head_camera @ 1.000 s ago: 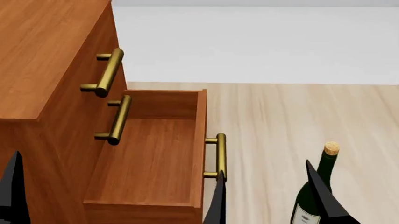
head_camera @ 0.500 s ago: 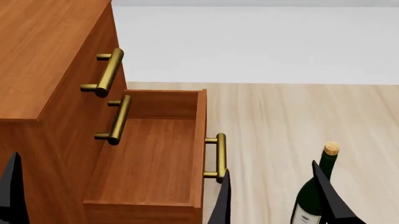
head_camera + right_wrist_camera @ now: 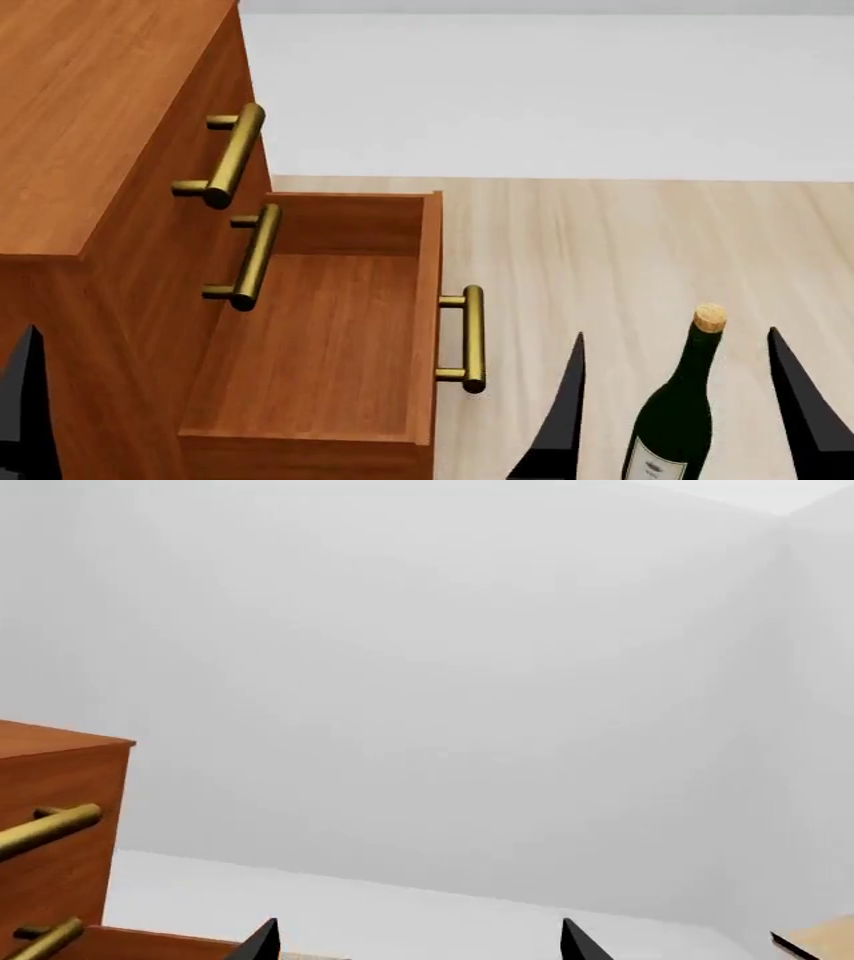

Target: Put the wine bottle in the bottom drawer of the cabinet.

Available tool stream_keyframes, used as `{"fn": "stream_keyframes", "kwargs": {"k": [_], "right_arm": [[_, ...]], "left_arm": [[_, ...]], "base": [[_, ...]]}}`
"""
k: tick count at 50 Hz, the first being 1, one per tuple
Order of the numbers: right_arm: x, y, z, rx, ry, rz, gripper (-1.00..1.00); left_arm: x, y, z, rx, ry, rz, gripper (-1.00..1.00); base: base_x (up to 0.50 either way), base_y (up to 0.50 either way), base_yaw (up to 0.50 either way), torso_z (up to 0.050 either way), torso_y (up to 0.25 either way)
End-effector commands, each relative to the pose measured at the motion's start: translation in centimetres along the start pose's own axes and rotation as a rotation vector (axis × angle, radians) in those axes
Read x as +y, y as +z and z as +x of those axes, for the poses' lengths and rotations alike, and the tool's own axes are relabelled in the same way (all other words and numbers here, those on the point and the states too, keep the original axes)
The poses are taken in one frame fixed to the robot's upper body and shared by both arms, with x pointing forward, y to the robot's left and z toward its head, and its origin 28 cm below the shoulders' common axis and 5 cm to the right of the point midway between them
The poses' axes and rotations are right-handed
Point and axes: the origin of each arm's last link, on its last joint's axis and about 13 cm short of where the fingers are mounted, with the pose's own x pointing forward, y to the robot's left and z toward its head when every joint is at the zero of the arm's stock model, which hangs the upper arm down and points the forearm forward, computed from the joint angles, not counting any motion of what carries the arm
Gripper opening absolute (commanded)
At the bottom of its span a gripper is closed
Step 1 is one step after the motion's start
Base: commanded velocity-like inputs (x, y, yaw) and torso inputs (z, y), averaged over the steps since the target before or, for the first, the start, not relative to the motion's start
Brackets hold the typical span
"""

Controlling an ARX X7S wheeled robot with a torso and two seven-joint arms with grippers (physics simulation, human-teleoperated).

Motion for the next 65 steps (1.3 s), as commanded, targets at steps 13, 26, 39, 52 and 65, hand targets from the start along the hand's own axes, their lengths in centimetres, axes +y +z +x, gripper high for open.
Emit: {"fn": "stream_keyframes", "kwargs": {"k": [13, 26, 39, 52, 65], "right_arm": [[-1.9, -0.6, 1.8, 0.05, -0.086, -0.035, 1.0], [-2.3, -1.7, 3.4, 0.095, -0.1, -0.026, 1.0], [-2.2, -3.1, 5.1, 0.156, -0.077, -0.026, 1.0], [-2.4, -4.8, 6.3, 0.249, -0.058, -0.022, 1.0], [-2.2, -5.4, 7.0, 0.29, -0.044, -0.047, 1.0]], "left_arm": [[-0.1, -0.1, 0.1, 0.003, -0.003, -0.002, 1.0], [-0.1, -0.2, 0.1, 0.006, -0.006, -0.002, 1.0], [-0.2, -0.3, 0.1, 0.01, -0.007, 0.0, 1.0], [-0.2, -0.4, 0.1, 0.005, -0.013, 0.005, 1.0], [-0.2, -0.4, 0.1, 0.008, -0.015, 0.007, 1.0]], "base": [[0.0, 0.0, 0.0, 0.0, 0.0], [0.0, 0.0, 0.0, 0.0, 0.0], [0.0, 0.0, 0.0, 0.0, 0.0], [0.0, 0.0, 0.0, 0.0, 0.0], [0.0, 0.0, 0.0, 0.0, 0.0]]}}
